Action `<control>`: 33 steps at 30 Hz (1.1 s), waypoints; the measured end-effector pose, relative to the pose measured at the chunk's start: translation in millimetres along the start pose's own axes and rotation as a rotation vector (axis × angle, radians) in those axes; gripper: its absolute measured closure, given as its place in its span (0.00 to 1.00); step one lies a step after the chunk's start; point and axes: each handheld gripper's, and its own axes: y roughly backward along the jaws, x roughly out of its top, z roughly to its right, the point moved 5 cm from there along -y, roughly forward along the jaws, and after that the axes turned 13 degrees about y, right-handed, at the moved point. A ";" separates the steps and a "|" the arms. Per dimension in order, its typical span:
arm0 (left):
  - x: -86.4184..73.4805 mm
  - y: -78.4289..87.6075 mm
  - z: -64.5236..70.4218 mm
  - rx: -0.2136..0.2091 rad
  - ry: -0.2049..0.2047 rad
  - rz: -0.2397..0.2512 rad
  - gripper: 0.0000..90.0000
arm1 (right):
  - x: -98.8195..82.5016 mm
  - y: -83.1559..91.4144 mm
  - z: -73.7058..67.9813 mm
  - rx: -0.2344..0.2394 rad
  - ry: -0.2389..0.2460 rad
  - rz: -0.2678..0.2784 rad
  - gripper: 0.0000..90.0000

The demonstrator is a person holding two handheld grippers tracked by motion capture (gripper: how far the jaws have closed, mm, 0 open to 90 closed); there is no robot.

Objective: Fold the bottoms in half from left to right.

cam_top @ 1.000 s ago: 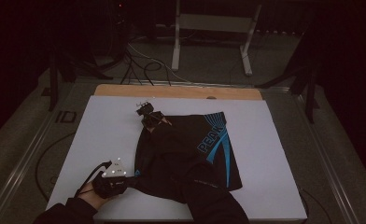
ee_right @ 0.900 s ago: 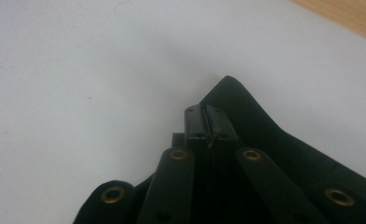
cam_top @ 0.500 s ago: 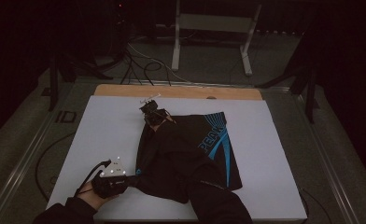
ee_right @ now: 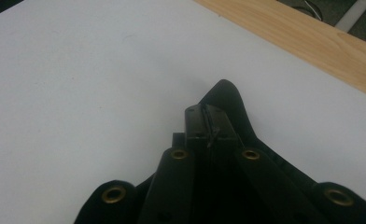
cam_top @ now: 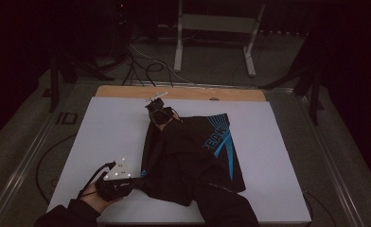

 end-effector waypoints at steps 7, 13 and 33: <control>7.0 0.6 4.6 -0.009 -0.013 0.007 0.95 | -0.1 10.0 6.6 0.001 -0.002 0.016 1.00; 13.3 1.9 8.1 -0.018 -0.022 0.015 0.95 | 0.6 16.2 9.3 -0.003 -0.009 0.028 1.00; 34.5 0.0 19.0 -0.034 -0.065 0.019 0.95 | -2.3 41.4 28.6 -0.017 -0.022 0.059 1.00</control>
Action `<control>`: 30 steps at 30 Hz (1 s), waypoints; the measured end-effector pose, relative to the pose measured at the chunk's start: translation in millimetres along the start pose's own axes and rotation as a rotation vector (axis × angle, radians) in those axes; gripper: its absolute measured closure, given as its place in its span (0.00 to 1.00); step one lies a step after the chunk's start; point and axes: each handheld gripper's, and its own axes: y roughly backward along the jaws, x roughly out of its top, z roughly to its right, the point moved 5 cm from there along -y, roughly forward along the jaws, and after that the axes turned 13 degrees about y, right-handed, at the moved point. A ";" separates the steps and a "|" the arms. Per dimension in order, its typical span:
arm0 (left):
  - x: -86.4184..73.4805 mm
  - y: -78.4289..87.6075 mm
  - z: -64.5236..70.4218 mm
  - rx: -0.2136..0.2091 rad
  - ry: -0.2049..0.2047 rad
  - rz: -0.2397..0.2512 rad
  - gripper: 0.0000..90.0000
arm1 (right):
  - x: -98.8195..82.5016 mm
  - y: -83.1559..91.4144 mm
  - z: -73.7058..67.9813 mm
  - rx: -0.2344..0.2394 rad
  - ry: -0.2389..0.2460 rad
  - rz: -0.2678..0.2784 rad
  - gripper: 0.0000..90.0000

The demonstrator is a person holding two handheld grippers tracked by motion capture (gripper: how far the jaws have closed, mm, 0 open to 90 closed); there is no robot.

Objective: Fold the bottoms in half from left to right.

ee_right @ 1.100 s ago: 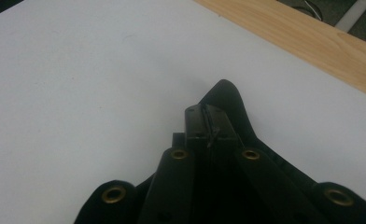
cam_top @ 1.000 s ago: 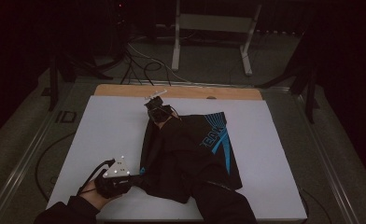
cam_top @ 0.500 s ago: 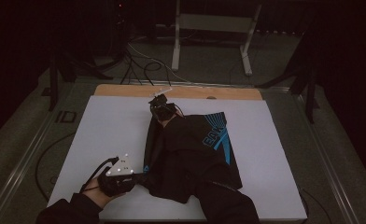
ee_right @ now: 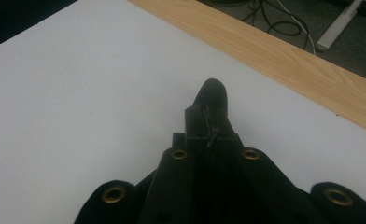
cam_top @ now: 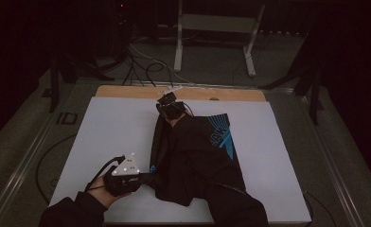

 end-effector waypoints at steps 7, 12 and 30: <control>8.7 -3.6 4.5 -0.010 -0.014 0.000 0.95 | -1.8 9.6 8.2 -0.013 -0.004 0.009 1.00; 17.0 -8.5 8.5 -0.025 -0.027 0.006 0.95 | -6.9 19.9 18.5 -0.024 -0.012 0.014 1.00; 39.2 -22.5 23.5 -0.062 -0.064 0.010 0.95 | -19.8 44.9 43.3 -0.040 -0.026 0.032 1.00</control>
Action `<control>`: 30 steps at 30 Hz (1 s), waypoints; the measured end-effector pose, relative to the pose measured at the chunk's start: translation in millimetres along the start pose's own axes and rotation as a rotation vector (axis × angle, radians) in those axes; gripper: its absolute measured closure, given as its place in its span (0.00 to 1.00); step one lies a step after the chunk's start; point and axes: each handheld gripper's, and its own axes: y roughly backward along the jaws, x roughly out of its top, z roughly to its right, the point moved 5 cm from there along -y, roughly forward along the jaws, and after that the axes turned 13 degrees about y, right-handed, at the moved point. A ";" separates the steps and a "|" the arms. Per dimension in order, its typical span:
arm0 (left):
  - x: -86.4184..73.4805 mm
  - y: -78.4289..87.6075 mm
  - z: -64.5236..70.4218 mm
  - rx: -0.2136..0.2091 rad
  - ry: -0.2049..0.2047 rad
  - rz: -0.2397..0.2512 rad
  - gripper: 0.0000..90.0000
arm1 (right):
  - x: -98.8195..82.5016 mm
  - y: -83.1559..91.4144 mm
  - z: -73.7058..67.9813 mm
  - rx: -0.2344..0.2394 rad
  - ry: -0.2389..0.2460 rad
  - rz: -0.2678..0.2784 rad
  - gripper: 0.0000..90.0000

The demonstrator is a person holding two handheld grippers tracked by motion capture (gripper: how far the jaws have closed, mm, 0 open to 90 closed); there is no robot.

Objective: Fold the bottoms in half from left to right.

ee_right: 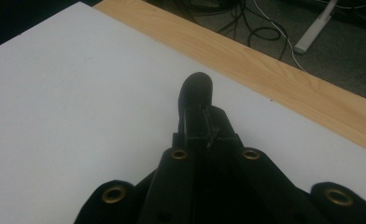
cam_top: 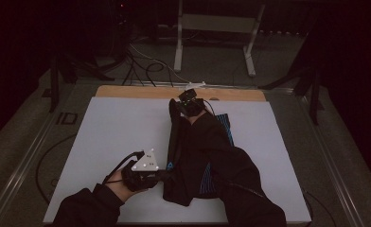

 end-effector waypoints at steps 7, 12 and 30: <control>7.9 -6.6 4.1 -0.018 -0.009 0.003 0.95 | -0.7 11.2 8.8 -0.016 -0.002 0.009 1.00; 13.8 -12.2 4.3 -0.022 -0.016 0.004 0.95 | -4.0 16.3 15.0 -0.025 -0.005 0.013 1.00; 44.7 -29.3 16.6 -0.049 -0.072 0.013 0.95 | -17.7 45.1 48.1 -0.084 -0.019 0.017 1.00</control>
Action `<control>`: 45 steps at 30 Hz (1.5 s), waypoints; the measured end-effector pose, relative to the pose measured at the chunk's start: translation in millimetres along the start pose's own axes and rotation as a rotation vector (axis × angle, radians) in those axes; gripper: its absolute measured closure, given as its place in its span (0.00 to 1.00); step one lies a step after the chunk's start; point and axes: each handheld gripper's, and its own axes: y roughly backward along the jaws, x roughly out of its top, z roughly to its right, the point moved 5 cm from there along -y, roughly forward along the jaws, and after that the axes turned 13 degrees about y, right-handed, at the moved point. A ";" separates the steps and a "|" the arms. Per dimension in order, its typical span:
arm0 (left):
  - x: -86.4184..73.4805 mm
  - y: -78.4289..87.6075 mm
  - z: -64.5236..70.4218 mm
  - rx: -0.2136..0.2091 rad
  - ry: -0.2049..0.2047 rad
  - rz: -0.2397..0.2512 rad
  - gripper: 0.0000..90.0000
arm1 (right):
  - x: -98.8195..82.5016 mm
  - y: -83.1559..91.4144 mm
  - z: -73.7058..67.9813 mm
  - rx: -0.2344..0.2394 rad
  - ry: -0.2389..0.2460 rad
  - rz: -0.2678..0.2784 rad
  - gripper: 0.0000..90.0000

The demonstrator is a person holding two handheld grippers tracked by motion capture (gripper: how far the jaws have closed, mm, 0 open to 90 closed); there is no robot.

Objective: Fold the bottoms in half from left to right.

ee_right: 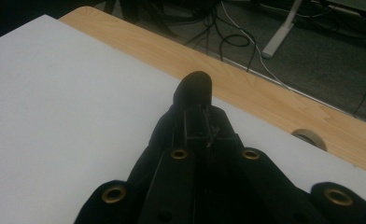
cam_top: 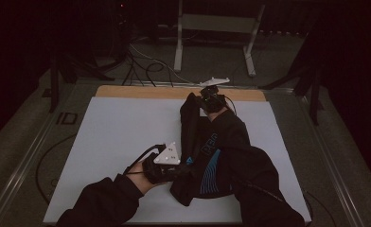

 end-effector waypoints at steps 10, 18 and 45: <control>22.5 -17.2 7.4 -0.034 -0.027 0.013 0.95 | -10.9 14.8 22.8 -0.028 -0.015 0.007 1.00; 40.0 -39.1 15.7 -0.062 -0.059 0.012 0.95 | -21.2 22.3 38.2 -0.049 -0.011 0.000 1.00; 48.2 -101.8 26.6 -0.117 -0.083 -0.032 0.95 | -83.0 5.9 65.1 -0.063 -0.017 -0.049 1.00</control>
